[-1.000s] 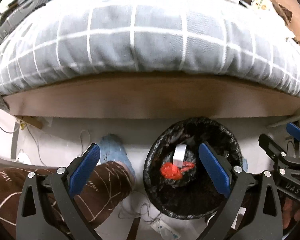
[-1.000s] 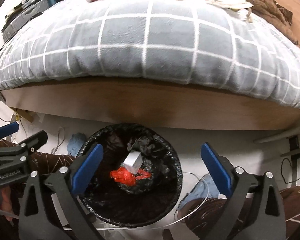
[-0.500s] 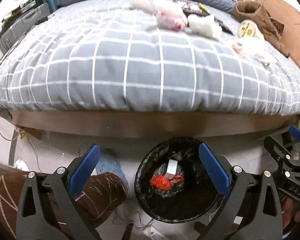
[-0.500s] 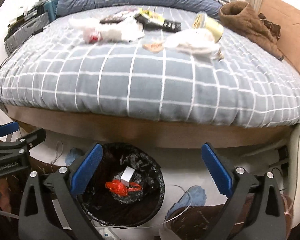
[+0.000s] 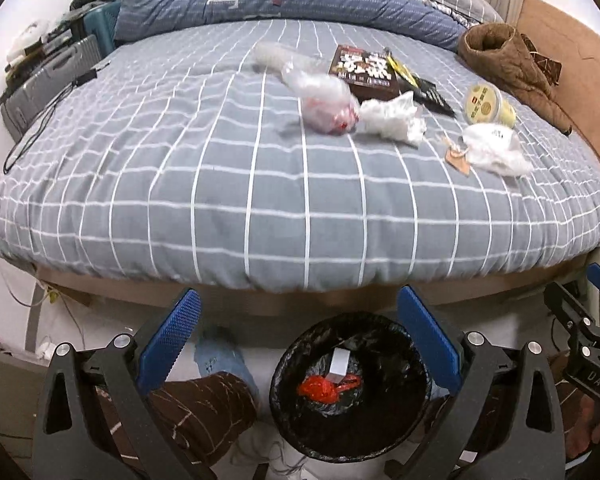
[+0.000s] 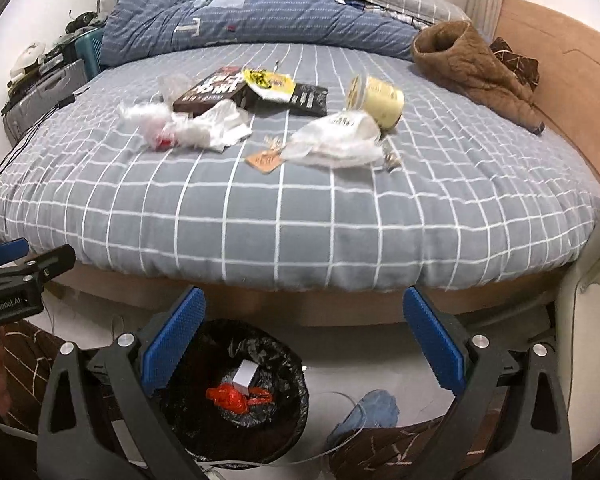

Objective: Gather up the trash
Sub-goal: 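Move both tools back over the bed toward the remaining trash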

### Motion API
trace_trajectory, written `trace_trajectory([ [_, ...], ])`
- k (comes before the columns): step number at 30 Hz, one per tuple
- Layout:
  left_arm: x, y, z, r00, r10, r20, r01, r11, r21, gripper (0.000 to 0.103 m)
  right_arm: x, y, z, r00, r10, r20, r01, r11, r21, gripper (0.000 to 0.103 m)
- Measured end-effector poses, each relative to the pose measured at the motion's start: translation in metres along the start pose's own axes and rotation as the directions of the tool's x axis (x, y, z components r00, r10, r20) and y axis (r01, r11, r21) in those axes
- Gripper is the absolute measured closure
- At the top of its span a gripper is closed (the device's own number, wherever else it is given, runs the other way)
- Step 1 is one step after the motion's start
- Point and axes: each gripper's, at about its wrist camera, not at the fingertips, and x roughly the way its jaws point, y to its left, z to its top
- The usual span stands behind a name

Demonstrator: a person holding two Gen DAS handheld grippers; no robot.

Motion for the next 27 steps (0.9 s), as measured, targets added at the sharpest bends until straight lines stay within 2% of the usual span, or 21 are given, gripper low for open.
trace_trajectory([
  [13, -0.005, -0.003, 0.052, 0.999, -0.015, 0.051, 0.016, 1.000, -0.021, 0.006, -0.003, -0.021, 0.040, 0.999, -0.017, 0.047, 0.016, 1.000, 0.020, 0.008],
  [27, 0.033, -0.002, 0.119, 0.998, -0.003, 0.061, 0.005, 0.999, -0.041, 0.006, 0.030, -0.039, 0.099, 0.997, -0.037, 0.071, 0.035, 0.999, 0.018, 0.008],
])
